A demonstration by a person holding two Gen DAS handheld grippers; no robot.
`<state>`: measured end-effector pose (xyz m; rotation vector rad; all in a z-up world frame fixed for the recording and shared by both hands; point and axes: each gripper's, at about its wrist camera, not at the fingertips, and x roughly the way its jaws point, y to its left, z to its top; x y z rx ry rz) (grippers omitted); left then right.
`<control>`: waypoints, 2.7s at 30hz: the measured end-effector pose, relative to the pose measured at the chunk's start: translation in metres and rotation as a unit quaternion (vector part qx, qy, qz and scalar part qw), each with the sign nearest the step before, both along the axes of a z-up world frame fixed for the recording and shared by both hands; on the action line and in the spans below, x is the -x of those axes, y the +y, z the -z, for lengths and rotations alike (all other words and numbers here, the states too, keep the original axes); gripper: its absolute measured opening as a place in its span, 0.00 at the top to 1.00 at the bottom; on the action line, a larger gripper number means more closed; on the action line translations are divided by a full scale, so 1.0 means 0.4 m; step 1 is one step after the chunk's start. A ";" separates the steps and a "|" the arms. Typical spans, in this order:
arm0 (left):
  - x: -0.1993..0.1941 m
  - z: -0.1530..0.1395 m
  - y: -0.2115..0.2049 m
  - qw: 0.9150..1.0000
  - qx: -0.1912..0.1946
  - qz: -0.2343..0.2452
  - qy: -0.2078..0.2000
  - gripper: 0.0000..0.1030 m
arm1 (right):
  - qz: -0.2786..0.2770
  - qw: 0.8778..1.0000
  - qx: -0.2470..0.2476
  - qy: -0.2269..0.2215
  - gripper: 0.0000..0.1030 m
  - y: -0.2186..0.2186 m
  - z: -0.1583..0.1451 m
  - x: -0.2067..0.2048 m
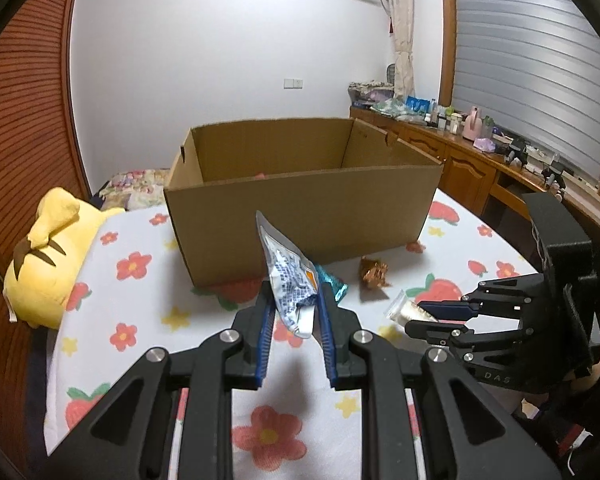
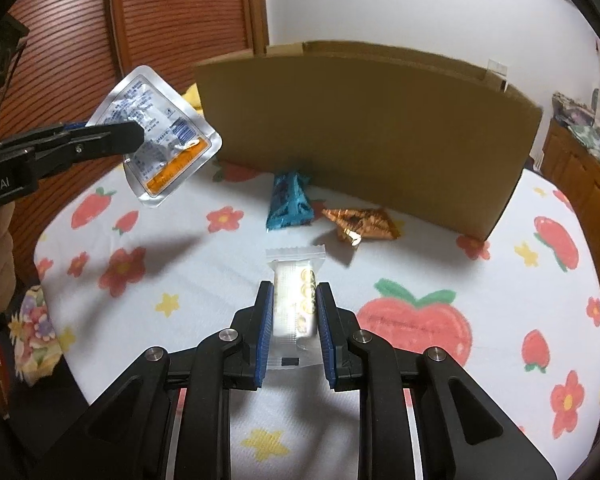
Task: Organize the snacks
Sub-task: 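Lift the bar pack and silver pouch and carry them over the box, then open both grippers to release the snacks into the box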
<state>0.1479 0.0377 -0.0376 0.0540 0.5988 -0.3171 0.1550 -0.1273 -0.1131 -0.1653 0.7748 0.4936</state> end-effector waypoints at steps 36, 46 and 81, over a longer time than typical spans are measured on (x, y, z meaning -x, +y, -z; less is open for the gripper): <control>-0.165 -0.211 -0.007 0.997 -0.002 0.000 -0.073 0.81 | 0.012 0.993 -0.026 -0.112 0.81 -0.045 -0.299 -0.152; -0.295 -0.172 -0.030 0.999 -0.015 -0.003 -0.048 0.81 | 0.017 0.995 -0.015 -0.092 0.81 -0.051 -0.268 -0.287; -0.393 -0.086 -0.030 0.999 -0.031 -0.015 0.003 0.79 | 0.024 0.999 -0.015 -0.022 0.78 -0.044 -0.199 -0.427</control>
